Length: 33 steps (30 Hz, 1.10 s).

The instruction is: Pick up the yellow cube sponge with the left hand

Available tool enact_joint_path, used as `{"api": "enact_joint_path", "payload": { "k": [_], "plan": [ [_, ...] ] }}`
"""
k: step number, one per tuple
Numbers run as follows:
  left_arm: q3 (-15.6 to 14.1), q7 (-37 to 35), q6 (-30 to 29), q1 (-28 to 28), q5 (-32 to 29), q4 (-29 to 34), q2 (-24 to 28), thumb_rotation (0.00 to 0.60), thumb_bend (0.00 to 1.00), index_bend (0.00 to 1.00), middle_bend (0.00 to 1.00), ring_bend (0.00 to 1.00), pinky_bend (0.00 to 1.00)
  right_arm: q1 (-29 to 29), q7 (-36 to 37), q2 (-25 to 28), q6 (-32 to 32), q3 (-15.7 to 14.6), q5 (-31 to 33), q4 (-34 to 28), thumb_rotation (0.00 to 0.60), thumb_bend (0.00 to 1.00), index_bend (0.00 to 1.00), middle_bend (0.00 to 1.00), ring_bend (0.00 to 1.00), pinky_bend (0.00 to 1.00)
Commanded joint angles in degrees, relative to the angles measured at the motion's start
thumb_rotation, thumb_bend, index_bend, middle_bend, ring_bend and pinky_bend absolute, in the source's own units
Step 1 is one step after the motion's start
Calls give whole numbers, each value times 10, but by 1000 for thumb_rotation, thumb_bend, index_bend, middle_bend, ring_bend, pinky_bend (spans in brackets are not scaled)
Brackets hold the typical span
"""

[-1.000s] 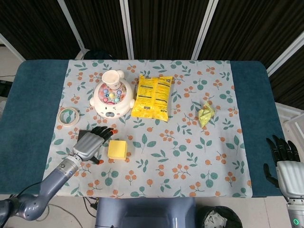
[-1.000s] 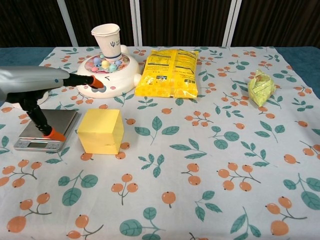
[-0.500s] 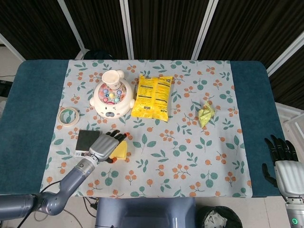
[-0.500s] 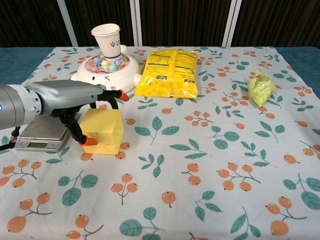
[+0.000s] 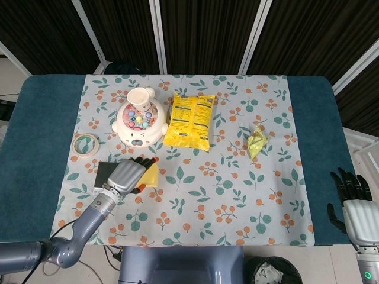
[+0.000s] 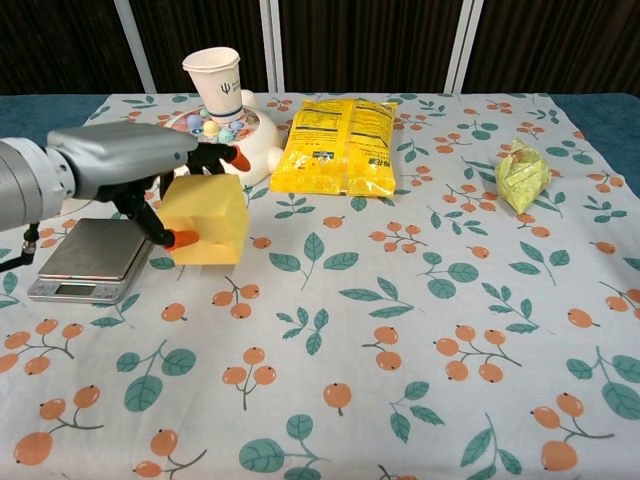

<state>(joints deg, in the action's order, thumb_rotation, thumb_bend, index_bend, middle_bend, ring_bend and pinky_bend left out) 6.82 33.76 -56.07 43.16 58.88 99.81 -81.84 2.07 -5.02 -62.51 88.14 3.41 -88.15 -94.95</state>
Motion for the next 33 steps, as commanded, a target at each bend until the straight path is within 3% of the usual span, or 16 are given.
{"api": "enact_joint_path", "payload": {
  "k": [1,6,12,23,33],
  "plan": [
    [9,-30,-30,-20,28,30,54,600,401,141,363,263,408,0,-2,-1,-2,-1,0,0,600,560,0,26,3,11],
    [-14,-90,-51,-63,74,43,143,600,393,141,356,254,401,1,-8,-4,-4,-2,-2,-3,600,559,0,26,3,11],
    [-45,-195,-42,-98,129,-8,192,600,390,141,348,248,390,0,-19,-7,-2,-6,-8,-11,600,560,0,26,3,11],
    [-75,-318,-4,-108,193,-114,160,600,375,141,337,242,376,2,-32,-13,-6,-7,-5,-13,600,560,0,26,3,11],
    [-78,-354,-7,-102,241,-146,119,600,363,141,333,242,374,-1,-28,-10,1,-3,-2,-14,600,560,0,26,3,11]
  ]
}}
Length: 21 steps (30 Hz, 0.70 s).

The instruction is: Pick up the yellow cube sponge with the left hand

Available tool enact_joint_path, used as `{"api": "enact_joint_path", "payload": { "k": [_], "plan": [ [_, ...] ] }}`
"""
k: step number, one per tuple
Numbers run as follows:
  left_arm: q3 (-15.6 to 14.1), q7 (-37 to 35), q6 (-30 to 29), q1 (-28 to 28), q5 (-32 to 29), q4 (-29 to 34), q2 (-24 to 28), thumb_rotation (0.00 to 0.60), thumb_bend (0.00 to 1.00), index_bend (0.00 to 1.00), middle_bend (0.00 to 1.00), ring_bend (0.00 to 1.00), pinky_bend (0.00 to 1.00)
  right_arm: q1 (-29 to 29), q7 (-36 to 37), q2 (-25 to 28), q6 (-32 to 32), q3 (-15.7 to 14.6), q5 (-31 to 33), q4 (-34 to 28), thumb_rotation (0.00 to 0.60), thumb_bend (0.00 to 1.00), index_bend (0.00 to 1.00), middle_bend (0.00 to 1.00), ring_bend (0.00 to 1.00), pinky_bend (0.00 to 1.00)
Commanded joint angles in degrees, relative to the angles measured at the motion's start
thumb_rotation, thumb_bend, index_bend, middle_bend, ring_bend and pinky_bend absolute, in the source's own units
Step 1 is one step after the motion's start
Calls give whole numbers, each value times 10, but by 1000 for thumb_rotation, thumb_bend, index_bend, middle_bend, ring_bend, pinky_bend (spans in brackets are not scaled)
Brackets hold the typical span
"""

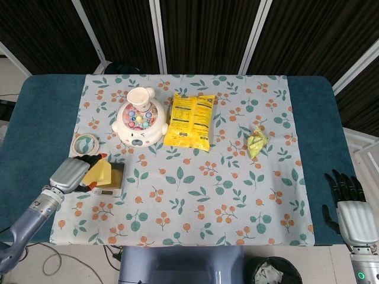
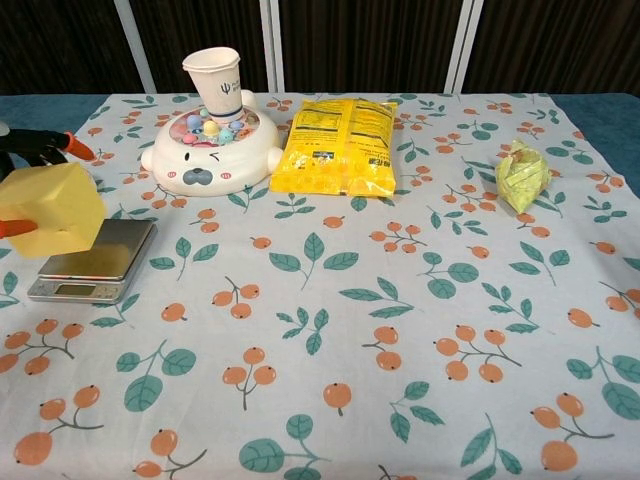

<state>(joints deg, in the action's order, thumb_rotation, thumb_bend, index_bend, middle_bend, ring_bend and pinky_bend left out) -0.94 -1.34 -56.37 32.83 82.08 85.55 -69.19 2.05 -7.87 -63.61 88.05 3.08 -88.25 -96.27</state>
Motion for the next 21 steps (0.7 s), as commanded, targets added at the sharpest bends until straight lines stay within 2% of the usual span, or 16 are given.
{"api": "enact_joint_path", "payload": {
  "k": [1,10,21],
  "plan": [
    [-1,-2,-4,2,11,-4,-9,600,361,141,333,241,373,-1,2,1,2,1,-1,-1,600,560,0,26,3,11],
    [1,30,-7,0,10,-16,-22,600,333,141,329,234,360,-2,5,3,1,4,8,2,600,560,0,26,3,11],
    [6,49,-2,2,2,-27,-34,600,228,125,284,219,345,-2,-2,-1,0,7,18,0,600,560,0,26,3,11]
  ]
}}
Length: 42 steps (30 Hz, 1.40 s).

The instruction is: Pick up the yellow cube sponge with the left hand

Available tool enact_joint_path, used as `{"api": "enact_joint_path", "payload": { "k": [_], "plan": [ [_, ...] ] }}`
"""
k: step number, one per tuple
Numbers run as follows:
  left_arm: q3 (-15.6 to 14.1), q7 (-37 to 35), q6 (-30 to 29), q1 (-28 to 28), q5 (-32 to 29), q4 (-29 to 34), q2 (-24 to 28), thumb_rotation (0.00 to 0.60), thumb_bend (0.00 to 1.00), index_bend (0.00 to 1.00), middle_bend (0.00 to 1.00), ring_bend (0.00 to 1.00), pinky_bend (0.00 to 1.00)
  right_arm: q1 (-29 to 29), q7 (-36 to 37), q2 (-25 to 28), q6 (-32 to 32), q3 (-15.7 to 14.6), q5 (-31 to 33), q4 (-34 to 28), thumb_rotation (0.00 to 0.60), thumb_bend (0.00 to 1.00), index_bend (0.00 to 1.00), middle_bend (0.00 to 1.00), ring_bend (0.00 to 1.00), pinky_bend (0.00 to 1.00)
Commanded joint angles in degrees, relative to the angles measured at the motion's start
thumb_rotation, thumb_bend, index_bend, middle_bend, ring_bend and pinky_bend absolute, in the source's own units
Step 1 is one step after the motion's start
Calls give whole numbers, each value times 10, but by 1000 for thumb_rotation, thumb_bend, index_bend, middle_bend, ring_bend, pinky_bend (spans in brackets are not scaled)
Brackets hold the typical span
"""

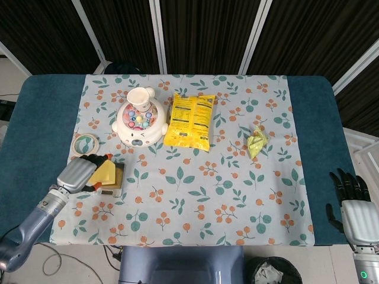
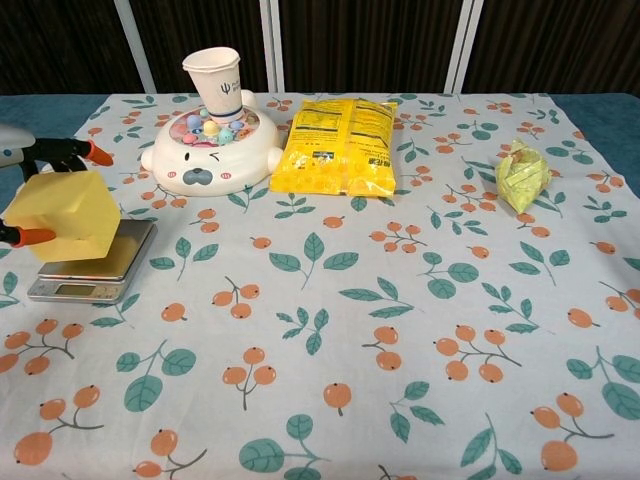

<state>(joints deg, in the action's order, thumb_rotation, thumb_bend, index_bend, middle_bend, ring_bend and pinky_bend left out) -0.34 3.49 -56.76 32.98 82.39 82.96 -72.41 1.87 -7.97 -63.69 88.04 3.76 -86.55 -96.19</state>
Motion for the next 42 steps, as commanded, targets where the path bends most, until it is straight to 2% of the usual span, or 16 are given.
{"api": "enact_joint_path", "payload": {
  "k": [1,5,11,16,21,25,28,36,42],
  "plan": [
    [1,2,2,0,-2,-3,-2,600,209,117,273,215,344,0,-1,-1,0,1,1,-1,600,560,0,26,3,11],
    [1,7,7,0,-7,-8,-5,600,134,88,197,152,308,-1,-4,-1,-1,1,6,-2,600,560,0,26,3,11],
    [3,13,15,2,-13,-6,-6,600,66,56,73,7,179,-1,-9,-2,-2,3,10,-4,600,560,0,26,3,8],
    [9,17,1,-1,-13,10,3,600,37,49,32,0,127,-1,-11,-2,-1,4,12,-6,600,559,0,26,3,0],
    [32,-1,-98,-34,5,55,40,600,37,47,28,0,121,-2,-9,-1,1,4,12,-6,600,560,0,27,3,0],
    [30,-18,-186,-82,24,80,83,600,37,46,28,0,120,-2,-8,0,1,4,12,-6,600,560,0,26,3,0],
    [22,-69,-238,-122,29,79,104,600,37,46,28,0,119,-3,-10,0,2,4,11,-6,600,560,0,27,3,0],
    [-8,-159,-306,-179,72,25,136,600,37,45,28,0,105,-1,-16,-2,-1,4,11,-6,600,560,0,27,3,0],
    [-18,-185,-313,-195,81,3,147,600,37,45,27,0,93,-2,-17,-2,2,3,7,-7,600,560,0,26,3,0]
  ]
}}
